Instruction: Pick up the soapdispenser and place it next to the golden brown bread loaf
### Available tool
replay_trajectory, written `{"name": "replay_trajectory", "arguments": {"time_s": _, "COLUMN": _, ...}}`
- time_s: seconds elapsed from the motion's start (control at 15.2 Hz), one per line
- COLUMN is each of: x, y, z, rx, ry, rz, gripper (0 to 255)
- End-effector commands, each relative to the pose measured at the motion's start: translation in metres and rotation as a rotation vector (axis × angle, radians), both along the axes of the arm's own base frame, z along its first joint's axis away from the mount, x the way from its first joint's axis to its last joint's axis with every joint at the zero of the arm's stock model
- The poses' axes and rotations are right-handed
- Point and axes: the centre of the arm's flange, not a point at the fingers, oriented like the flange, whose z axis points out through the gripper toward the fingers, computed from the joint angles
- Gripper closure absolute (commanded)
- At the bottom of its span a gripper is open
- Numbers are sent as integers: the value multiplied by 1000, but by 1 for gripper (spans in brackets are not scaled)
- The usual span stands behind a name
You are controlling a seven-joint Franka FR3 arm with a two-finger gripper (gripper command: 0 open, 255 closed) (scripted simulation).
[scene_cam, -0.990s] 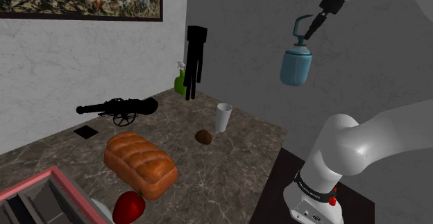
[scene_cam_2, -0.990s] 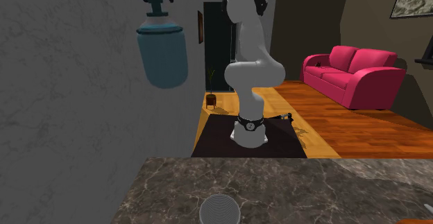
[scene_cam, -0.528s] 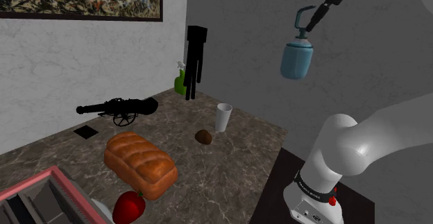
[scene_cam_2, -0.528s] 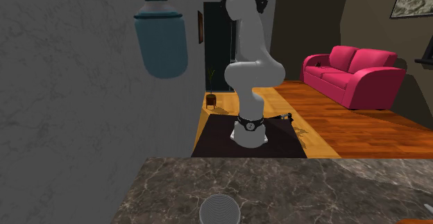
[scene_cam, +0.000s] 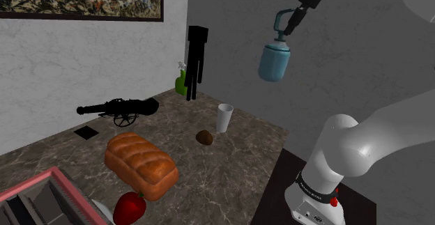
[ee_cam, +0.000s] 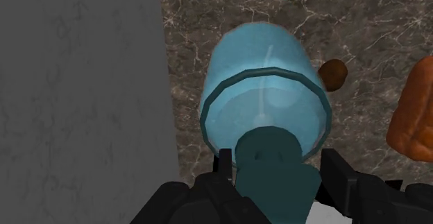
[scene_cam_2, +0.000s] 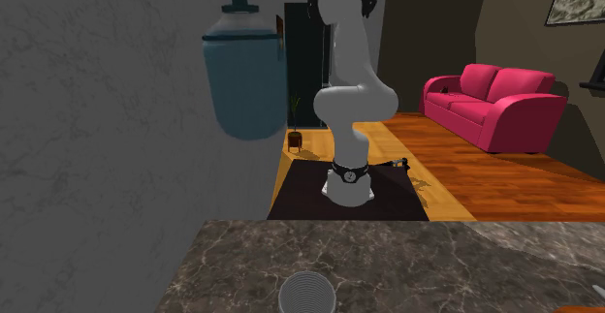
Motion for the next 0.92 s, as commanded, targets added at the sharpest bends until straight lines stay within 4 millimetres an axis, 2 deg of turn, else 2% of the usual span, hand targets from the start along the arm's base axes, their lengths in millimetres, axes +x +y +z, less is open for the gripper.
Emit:
{"name": "replay_trajectory", "arguments": {"time_s": 0.0, "x": 19, "y": 19, "z": -7, "rx": 0, "ry": -2, "rz": -1, "gripper": 255}}
{"name": "replay_trajectory", "arguments": {"time_s": 0.86, "x": 136, "y": 135, "z": -55, "rx": 0, "ry": -2, "rz": -1, "gripper": 255}}
